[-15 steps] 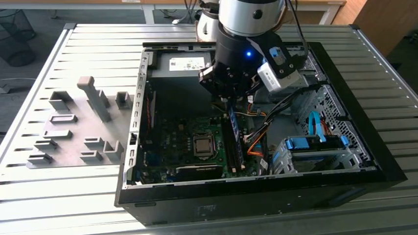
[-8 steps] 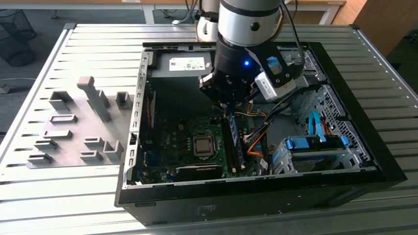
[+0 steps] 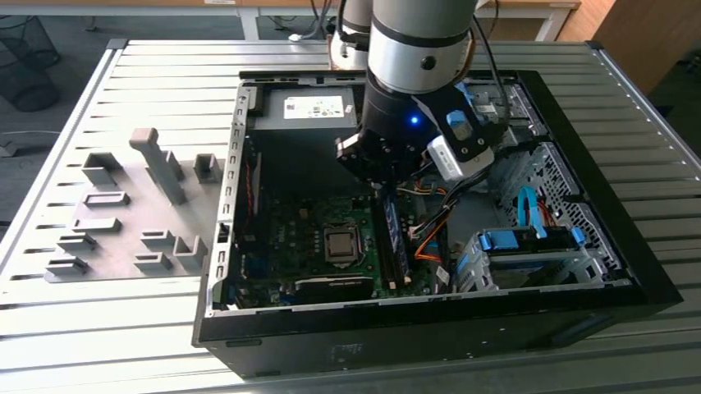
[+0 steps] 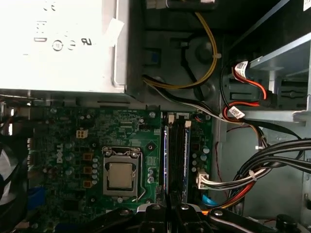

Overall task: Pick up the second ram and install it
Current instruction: 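Insert the second ram into the second slot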

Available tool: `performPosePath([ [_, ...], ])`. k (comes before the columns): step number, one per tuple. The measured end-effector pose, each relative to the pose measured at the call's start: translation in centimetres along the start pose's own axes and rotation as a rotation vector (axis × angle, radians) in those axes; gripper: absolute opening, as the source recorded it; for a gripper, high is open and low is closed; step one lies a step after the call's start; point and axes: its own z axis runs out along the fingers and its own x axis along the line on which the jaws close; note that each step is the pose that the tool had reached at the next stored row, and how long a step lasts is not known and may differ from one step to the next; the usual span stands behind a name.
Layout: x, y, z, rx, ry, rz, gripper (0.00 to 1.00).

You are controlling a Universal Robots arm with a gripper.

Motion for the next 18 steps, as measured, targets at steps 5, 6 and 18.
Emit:
performPosePath([
  [5,-0.09,0.02,0.91,0.0000,0.0002,0.008,0.14],
  [6,-0.11,0.02,1.09,0.0000,0.0002,0.008,0.14],
  [18,-0.12,0.03,1.52,-0.0001,0.0002,0.008,0.14],
])
